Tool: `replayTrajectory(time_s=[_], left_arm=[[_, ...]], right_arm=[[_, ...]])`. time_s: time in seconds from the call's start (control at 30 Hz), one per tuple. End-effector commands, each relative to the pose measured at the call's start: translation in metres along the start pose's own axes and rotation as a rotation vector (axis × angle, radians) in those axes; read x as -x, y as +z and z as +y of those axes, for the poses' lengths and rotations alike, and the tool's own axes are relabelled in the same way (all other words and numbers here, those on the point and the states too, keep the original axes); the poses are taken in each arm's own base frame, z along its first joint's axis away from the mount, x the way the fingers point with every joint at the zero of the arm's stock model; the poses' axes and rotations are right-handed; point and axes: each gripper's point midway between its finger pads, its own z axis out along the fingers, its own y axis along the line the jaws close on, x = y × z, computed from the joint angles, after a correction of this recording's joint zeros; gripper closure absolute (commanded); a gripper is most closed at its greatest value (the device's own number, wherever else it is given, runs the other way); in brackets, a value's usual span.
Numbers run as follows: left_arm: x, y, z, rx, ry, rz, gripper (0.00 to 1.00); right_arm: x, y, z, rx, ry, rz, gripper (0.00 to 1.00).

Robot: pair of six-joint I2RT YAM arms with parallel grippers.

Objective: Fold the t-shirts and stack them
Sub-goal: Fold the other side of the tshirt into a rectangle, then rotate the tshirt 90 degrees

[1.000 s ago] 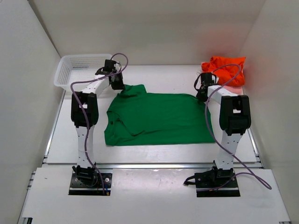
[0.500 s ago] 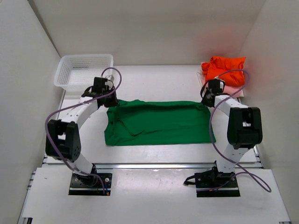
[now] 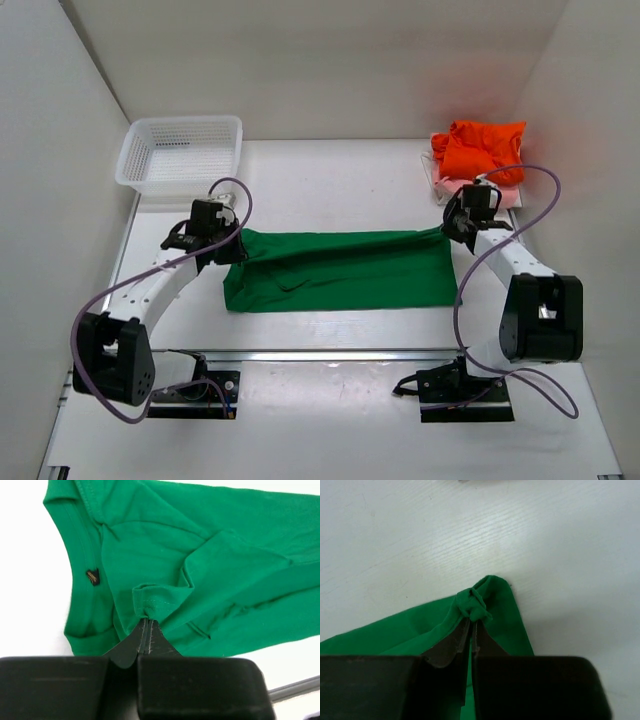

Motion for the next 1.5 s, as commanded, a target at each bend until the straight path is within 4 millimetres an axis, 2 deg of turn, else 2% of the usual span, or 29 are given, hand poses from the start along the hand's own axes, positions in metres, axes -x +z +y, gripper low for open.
replayTrajectory(time_s=[0.0,0.23,0.27,0.43,0.7,0.73,0.77,0.8,0.83,0.87,0.97,1.0,1.03,1.1,1.13,1.17,1.2,1.23,1.33,1.43,1.47], left_arm=[[-0.009,-0.01,0.0,0.007,0.0,-0.009,1.0],[-0.022,-0.01,-0.001,0.0,-0.002,0.004,1.0],[-0.026,-0.009,0.001,0.005,-0.003,0.013,1.0],[-0.028,-0.012,0.0,0.006,-0.001,0.014,1.0],[-0.047,-0.012,0.008,0.019,-0.01,0.043,1.0],[-0.05,-0.011,0.006,0.012,-0.008,0.051,1.0],[-0.054,-0.012,0.007,0.012,-0.009,0.063,1.0],[-0.055,-0.013,0.009,0.019,-0.015,0.067,0.95],[-0.058,-0.013,0.011,0.024,-0.02,0.078,0.74],[-0.053,-0.014,0.013,0.034,-0.03,0.057,0.62],[-0.035,-0.021,0.012,0.027,-0.053,-0.003,0.6],[-0.023,-0.025,0.011,0.031,-0.057,-0.047,0.53],[-0.009,-0.028,0.004,0.017,-0.054,-0.087,0.51],[0.006,-0.035,-0.006,0.001,-0.059,-0.134,0.55],[0.008,-0.033,-0.012,-0.01,-0.062,-0.127,0.59],[0.008,-0.033,-0.019,-0.029,-0.057,-0.113,0.62],[0.003,-0.024,-0.025,-0.035,-0.046,-0.082,0.64],[-0.003,-0.014,-0.034,-0.051,-0.033,-0.051,0.65],[-0.023,0.018,-0.036,-0.015,-0.025,0.015,0.66],[-0.043,0.052,-0.03,0.054,-0.018,0.128,0.67],[-0.038,0.058,-0.032,0.055,-0.017,0.137,0.67]], right_arm=[[-0.001,-0.011,-0.008,0.005,0.039,-0.018,1.0],[-0.042,-0.01,-0.017,-0.016,0.037,0.062,1.0],[-0.053,-0.009,-0.019,-0.015,0.035,0.088,1.0],[-0.065,-0.01,-0.024,-0.023,0.045,0.106,1.0],[-0.079,-0.011,-0.034,-0.049,0.046,0.147,0.99],[-0.078,-0.011,-0.033,-0.053,0.047,0.152,0.94],[-0.086,-0.014,-0.037,-0.071,0.056,0.187,0.92],[-0.08,-0.014,-0.037,-0.084,0.056,0.181,0.89],[-0.087,-0.017,-0.041,-0.114,0.06,0.217,0.78],[-0.091,-0.023,-0.043,-0.142,0.056,0.247,0.66],[-0.088,-0.037,-0.036,-0.164,0.017,0.249,0.49],[-0.079,-0.042,-0.029,-0.138,0.001,0.222,0.46],[-0.072,-0.047,-0.023,-0.124,-0.01,0.2,0.44],[-0.058,-0.055,-0.004,-0.063,-0.036,0.149,0.41],[-0.042,-0.056,0.003,-0.029,-0.033,0.098,0.41],[-0.037,-0.053,0.014,0.029,-0.049,0.081,0.41],[-0.027,-0.052,0.025,0.091,-0.057,0.057,0.42],[-0.025,-0.047,0.028,0.108,-0.053,0.056,0.42],[-0.019,-0.024,0.033,0.117,-0.066,0.076,0.5],[-0.034,0.001,0.04,0.117,-0.112,0.174,0.51],[-0.048,0.011,0.033,0.092,-0.113,0.241,0.53]])
